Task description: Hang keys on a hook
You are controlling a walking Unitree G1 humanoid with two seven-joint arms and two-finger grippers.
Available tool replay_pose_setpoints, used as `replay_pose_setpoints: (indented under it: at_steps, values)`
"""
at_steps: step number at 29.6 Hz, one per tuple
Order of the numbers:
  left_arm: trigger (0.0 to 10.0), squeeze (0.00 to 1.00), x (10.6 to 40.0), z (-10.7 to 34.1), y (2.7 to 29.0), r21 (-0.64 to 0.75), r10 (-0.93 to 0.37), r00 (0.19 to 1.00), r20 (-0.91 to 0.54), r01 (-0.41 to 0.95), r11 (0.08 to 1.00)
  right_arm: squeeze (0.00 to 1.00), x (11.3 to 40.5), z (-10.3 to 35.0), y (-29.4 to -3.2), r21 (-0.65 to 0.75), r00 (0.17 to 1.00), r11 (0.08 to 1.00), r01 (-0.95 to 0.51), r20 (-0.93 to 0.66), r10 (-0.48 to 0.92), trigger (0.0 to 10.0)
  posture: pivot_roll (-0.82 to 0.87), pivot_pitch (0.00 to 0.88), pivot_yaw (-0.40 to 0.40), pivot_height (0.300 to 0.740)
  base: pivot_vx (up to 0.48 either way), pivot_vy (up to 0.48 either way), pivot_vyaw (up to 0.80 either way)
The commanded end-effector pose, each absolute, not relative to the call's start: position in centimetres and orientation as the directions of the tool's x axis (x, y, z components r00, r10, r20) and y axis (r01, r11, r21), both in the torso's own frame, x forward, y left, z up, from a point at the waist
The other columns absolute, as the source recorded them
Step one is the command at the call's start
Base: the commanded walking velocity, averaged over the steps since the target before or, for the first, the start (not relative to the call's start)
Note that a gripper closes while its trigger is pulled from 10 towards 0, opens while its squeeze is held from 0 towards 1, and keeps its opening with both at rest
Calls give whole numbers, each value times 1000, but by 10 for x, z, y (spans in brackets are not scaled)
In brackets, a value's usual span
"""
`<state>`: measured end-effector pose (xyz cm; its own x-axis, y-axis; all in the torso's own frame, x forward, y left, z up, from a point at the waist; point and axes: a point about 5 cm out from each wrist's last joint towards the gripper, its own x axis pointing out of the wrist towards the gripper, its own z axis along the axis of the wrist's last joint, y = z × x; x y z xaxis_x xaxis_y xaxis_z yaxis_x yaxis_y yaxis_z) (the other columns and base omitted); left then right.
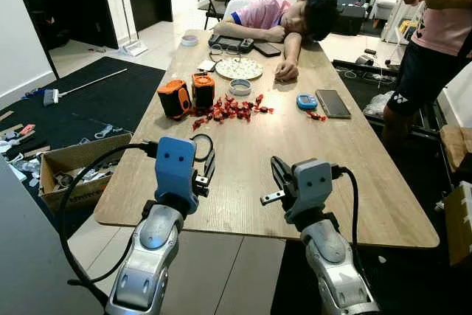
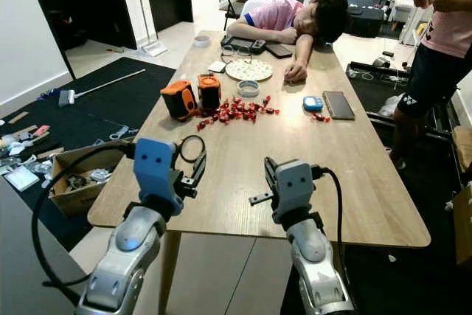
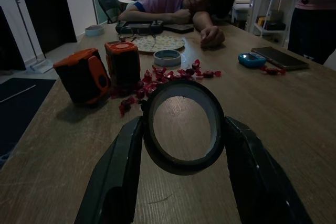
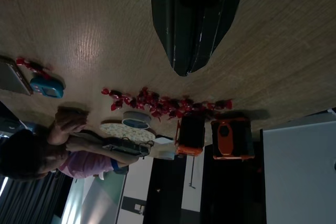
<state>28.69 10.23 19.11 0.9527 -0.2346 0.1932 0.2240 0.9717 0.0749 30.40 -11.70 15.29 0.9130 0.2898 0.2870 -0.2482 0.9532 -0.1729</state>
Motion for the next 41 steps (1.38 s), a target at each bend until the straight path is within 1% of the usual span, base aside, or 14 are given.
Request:
replay_pose_setpoints:
  at_steps: [1, 14, 16, 17, 18, 22, 24, 26, 28, 31, 33, 38, 41]
  values:
    - [10000, 0, 285, 188, 104, 85, -224, 957, 184, 211, 974, 0, 303, 151, -115, -175, 910, 950, -260, 286, 302, 10000, 120, 92, -22, 740, 0, 0, 0]
    - [10000, 0, 284, 185, 107, 92, -215, 960, 179, 202, 975, 0, 303, 149, -114, -172, 910, 949, -264, 282, 305, 10000, 123, 93, -18, 740, 0, 0, 0]
    - [10000, 0, 276, 177, 118, 139, -194, 967, 167, 172, 975, 0, 299, 145, -118, -173, 917, 952, -252, 272, 292, 10000, 125, 92, -16, 740, 0, 0, 0]
    - [10000, 0, 276, 177, 118, 139, -194, 967, 167, 172, 975, 0, 299, 145, -118, -173, 917, 952, -252, 272, 292, 10000, 125, 92, -16, 740, 0, 0, 0]
    - [10000, 0, 270, 171, 123, 171, -187, 970, 155, 160, 972, 0, 297, 142, -121, -176, 921, 952, -249, 263, 289, 10000, 125, 93, -17, 740, 0, 0, 0]
    - [10000, 0, 248, 150, 145, 298, -184, 977, 108, 144, 944, 0, 281, 127, -136, -235, 922, 932, -277, 207, 326, 10000, 132, 100, -20, 740, 0, 0, 0]
    - [10000, 0, 247, 149, 149, 314, -183, 977, 110, 141, 939, 0, 279, 126, -139, -249, 920, 925, -286, 200, 338, 10000, 132, 100, -20, 740, 0, 0, 0]
    - [10000, 0, 249, 150, 155, 334, -172, 978, 120, 124, 935, 0, 279, 127, -143, -265, 915, 918, -295, 198, 352, 10000, 132, 100, -20, 740, 0, 0, 0]
    - [10000, 0, 258, 159, 161, 356, -160, 975, 154, 96, 929, 0, 284, 135, -146, -283, 909, 915, -288, 219, 353, 10000, 137, 101, -20, 740, 0, 0, 0]
    - [10000, 0, 266, 171, 169, 385, -171, 968, 186, 88, 919, 0, 287, 146, -152, -297, 904, 915, -272, 246, 349, 10000, 133, 102, -15, 740, 0, 0, 0]
    - [10000, 0, 266, 173, 172, 389, -178, 966, 189, 93, 916, 0, 287, 149, -156, -305, 903, 915, -265, 253, 346, 10000, 132, 103, -14, 740, 0, 0, 0]
    - [10000, 0, 265, 182, 181, 395, -199, 961, 192, 110, 912, 0, 288, 157, -175, -321, 916, 924, -209, 266, 299, 10000, 123, 105, -2, 740, 0, 0, 0]
    - [10000, 0, 265, 181, 181, 402, -209, 959, 189, 119, 908, 0, 286, 155, -175, -314, 919, 927, -206, 263, 294, 10000, 123, 105, -2, 740, 0, 0, 0]
